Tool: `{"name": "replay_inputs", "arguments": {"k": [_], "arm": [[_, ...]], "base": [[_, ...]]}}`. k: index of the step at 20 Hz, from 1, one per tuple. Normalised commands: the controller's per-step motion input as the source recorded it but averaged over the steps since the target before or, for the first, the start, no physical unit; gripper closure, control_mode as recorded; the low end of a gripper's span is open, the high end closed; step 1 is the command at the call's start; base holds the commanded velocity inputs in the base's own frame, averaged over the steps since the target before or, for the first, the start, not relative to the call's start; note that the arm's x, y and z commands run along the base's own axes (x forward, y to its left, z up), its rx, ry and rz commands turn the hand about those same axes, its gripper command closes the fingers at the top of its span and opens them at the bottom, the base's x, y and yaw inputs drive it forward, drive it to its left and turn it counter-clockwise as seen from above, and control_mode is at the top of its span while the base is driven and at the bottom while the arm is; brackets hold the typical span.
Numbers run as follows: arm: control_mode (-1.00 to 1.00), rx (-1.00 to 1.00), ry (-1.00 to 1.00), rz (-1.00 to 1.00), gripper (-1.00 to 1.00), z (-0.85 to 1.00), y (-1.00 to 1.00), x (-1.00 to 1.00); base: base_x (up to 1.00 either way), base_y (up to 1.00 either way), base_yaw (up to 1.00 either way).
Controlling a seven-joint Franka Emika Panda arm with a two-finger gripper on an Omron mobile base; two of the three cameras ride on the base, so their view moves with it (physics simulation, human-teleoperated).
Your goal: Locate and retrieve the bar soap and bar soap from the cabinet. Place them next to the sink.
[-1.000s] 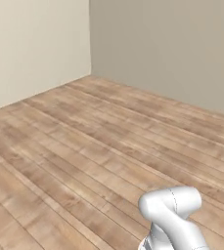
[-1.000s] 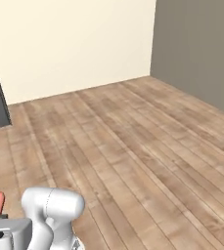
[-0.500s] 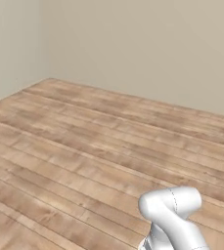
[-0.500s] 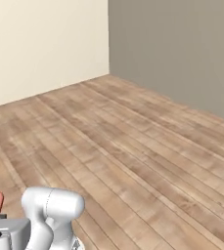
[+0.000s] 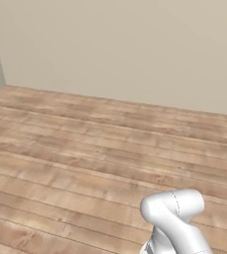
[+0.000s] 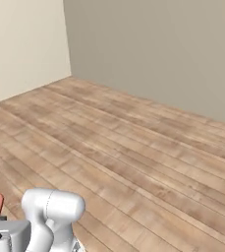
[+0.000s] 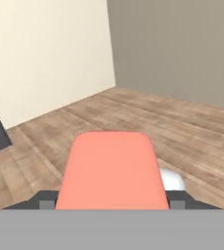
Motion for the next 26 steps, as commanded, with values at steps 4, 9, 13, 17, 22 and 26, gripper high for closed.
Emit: {"name": "replay_inputs", "arguments": {"k": [4, 9, 13, 17, 22, 26], "arm": [[1.0, 0.0, 0.0, 0.0, 1.0, 0.0, 0.0, 0.0], [1.0, 0.0, 0.0, 0.0, 1.0, 0.0, 0.0, 0.0], [1.0, 0.0, 0.0, 0.0, 1.0, 0.0, 0.0, 0.0], [1.0, 0.0, 0.0, 0.0, 1.0, 0.0, 0.0, 0.0], [1.0, 0.0, 0.0, 0.0, 1.0, 0.0, 0.0, 0.0], [1.0, 0.0, 0.0, 0.0, 1.0, 0.0, 0.0, 0.0]], "base": [[0.29, -0.15, -0.33], [0.23, -0.17, -0.35], [0.16, -0.16, -0.37], [0.2, -0.15, -0.35], [0.22, -0.15, -0.35], [0.25, -0.14, -0.35]]}}
